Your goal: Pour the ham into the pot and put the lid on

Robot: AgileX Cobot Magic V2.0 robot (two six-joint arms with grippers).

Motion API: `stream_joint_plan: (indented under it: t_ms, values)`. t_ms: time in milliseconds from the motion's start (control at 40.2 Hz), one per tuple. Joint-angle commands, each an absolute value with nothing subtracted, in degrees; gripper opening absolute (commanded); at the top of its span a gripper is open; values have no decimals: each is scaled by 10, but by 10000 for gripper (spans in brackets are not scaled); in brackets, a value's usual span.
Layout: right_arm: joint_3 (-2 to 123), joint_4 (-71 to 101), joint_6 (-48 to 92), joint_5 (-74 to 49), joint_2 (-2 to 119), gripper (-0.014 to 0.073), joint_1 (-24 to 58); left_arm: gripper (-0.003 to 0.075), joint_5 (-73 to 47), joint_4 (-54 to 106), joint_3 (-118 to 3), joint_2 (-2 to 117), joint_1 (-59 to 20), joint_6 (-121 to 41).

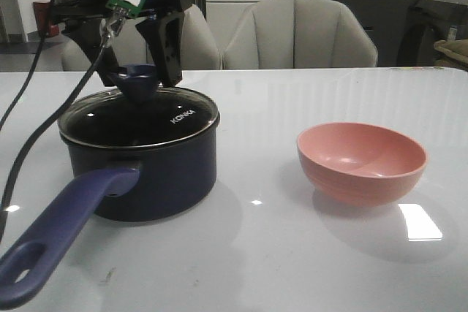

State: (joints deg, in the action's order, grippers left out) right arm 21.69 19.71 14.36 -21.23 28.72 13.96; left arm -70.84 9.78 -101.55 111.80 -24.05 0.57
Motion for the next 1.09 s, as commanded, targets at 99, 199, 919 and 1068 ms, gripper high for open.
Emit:
stream_joint_plan:
  t_ms: [99, 199, 919, 1068]
  values:
    - [233, 203, 152, -175, 288, 150, 141, 561, -738, 111, -1031, 1057, -246, 9]
    - [233, 203, 152, -175, 288, 150, 141, 528, -738, 86, -1026, 1025, -246, 9]
    - [233, 203, 152, -175, 288, 150, 141, 291, -520, 35, -685, 602, -246, 9]
    - [233, 203, 152, -175, 288, 150, 141, 244, -474, 23, -594, 510, -246, 9]
